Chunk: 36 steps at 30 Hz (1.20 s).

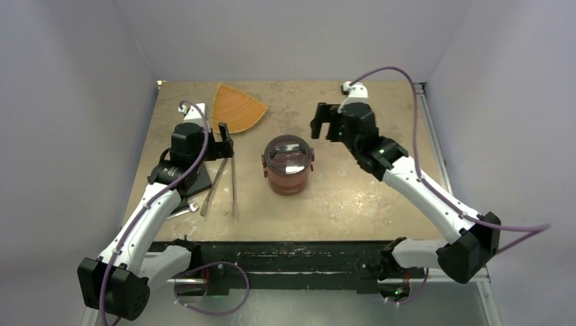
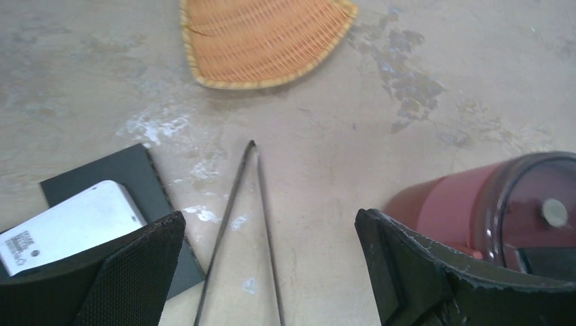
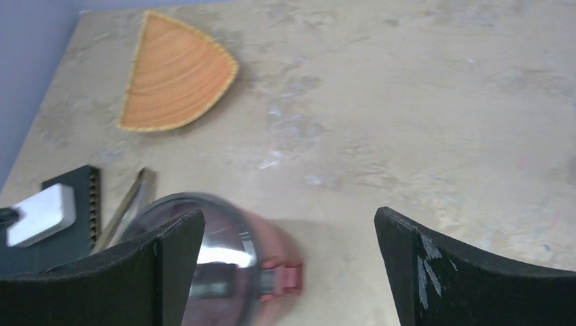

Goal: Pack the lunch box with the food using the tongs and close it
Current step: Close the fastener on the packing box, then reset both arms

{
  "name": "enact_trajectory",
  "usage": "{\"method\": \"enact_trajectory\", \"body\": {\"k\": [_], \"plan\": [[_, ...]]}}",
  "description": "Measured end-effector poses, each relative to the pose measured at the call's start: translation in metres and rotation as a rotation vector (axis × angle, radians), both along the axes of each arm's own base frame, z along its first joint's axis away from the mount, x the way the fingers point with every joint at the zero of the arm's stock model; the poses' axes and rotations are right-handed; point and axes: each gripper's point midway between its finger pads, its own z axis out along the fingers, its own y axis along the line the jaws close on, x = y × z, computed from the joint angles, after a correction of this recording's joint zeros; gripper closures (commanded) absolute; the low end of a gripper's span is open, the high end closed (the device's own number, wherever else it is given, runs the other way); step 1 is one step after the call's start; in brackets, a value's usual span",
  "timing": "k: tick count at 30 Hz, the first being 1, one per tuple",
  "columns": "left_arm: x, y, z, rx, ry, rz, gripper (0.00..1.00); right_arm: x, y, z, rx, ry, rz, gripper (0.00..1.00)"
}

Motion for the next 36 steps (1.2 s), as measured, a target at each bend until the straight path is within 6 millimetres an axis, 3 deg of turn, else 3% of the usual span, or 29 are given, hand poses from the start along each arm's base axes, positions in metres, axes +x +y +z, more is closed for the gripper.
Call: {"method": "enact_trajectory", "body": {"k": [5, 9, 14, 19, 23, 29, 32, 36], "plan": [[0.003, 0.027, 0.007, 0.002, -0.022, 0.078, 0.01, 0.020, -0.067, -0.022, 0.043, 0.041, -0.055, 0.01], [0.000, 0.043, 0.017, 0.012, -0.059, 0.122, 0.01, 0.021, -0.113, -0.038, 0.078, 0.062, -0.092, 0.01], [-0.016, 0.069, 0.047, 0.068, -0.183, 0.220, 0.01, 0.008, -0.162, -0.024, 0.109, -0.033, -0.152, 0.01], [-0.028, 0.088, 0.071, 0.093, -0.287, 0.304, 0.02, -0.014, -0.169, 0.022, 0.123, -0.262, -0.134, 0.01], [-0.038, 0.093, 0.078, 0.089, -0.341, 0.324, 0.04, -0.035, -0.171, 0.045, 0.136, -0.422, -0.125, 0.01], [-0.051, 0.093, 0.080, 0.091, -0.387, 0.302, 0.04, -0.048, -0.174, 0.039, 0.146, -0.515, -0.128, 0.01], [-0.058, 0.092, 0.083, 0.091, -0.422, 0.286, 0.04, -0.050, -0.174, 0.029, 0.145, -0.513, -0.128, 0.01], [-0.065, 0.091, 0.094, 0.085, -0.474, 0.272, 0.05, -0.048, -0.174, 0.030, 0.145, -0.523, -0.128, 0.01]]}}
